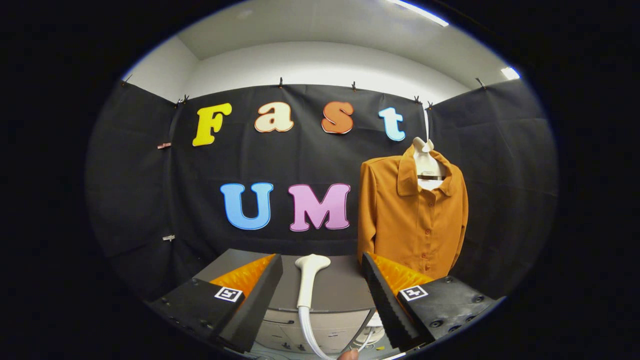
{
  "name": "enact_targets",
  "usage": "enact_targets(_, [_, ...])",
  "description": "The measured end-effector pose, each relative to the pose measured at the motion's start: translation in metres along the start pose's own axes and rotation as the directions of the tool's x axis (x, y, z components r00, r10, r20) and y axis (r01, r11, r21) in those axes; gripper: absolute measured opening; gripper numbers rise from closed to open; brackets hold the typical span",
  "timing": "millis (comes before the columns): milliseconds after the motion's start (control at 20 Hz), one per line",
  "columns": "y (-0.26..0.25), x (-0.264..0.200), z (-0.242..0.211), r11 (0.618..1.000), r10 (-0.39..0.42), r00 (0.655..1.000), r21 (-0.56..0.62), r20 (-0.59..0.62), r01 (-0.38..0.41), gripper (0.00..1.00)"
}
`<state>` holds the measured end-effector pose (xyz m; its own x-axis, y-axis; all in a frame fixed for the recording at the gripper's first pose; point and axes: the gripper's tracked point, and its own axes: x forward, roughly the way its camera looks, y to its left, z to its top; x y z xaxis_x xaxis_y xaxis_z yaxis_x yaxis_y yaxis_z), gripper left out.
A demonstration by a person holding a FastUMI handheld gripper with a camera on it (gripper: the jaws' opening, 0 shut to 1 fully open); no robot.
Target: Iron the clothes twice with a garment steamer, once on the left side and once on the right side.
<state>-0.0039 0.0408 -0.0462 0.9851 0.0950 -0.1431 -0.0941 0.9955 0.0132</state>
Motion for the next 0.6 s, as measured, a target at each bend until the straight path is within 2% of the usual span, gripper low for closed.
enact_targets(350, [0.015, 0.054, -0.056, 1.0, 0.02, 0.98, -0.006, -0.198, -0.021, 0.98])
enact_targets(600, [0.027, 0.103, -0.116, 1.0, 0.023, 0.932, 0.0, -0.363, -0.025, 0.98])
